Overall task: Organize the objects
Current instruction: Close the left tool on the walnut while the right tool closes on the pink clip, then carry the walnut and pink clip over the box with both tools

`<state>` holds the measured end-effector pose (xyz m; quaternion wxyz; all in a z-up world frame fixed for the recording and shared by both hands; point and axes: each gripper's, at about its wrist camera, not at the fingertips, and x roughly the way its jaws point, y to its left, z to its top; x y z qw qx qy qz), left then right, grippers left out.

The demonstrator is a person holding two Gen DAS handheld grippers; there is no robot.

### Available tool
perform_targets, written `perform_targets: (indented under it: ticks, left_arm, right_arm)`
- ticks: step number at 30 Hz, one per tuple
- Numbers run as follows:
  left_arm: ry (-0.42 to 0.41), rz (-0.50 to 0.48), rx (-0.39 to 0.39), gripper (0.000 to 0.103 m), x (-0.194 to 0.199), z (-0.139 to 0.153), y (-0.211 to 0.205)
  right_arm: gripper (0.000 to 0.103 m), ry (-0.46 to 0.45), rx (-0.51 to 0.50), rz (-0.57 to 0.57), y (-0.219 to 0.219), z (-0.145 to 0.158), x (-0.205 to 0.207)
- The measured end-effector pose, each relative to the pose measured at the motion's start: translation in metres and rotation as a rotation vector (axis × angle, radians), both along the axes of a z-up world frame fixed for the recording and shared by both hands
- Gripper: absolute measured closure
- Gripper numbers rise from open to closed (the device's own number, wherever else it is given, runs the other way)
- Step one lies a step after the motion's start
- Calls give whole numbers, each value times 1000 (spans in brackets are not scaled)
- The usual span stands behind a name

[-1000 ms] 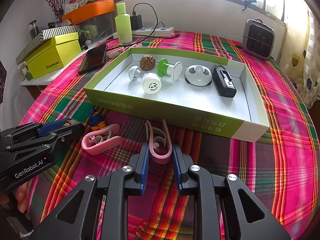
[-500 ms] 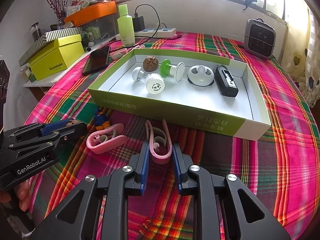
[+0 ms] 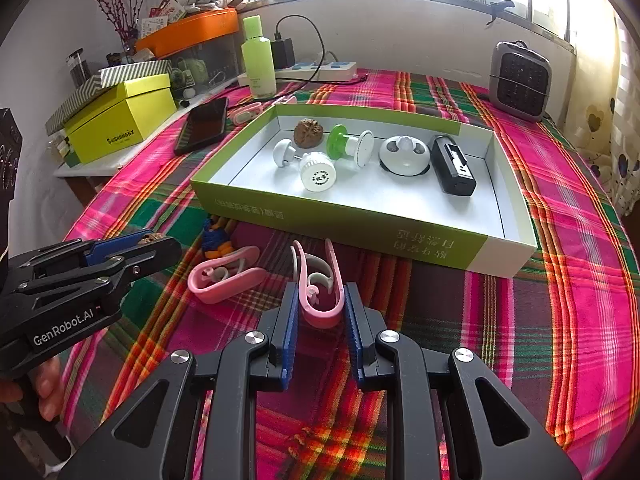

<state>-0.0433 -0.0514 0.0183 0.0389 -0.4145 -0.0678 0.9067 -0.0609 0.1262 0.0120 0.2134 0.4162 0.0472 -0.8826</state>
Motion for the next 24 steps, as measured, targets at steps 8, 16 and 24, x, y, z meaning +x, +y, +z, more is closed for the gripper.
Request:
perform_targets:
  ticks: [8,16,24]
  left_arm:
    - [17,-8,-2,74,-1,10,4]
    - [34,-21,-1,74,-7,20,8]
    - [41,-30,8,74,-22,28,12]
  right_arm:
    - [80,20,-26,6,4,11,3]
    - [80,51,-36,1,6,25,0]
    - [80,72,-24,-21,11,32,-12]
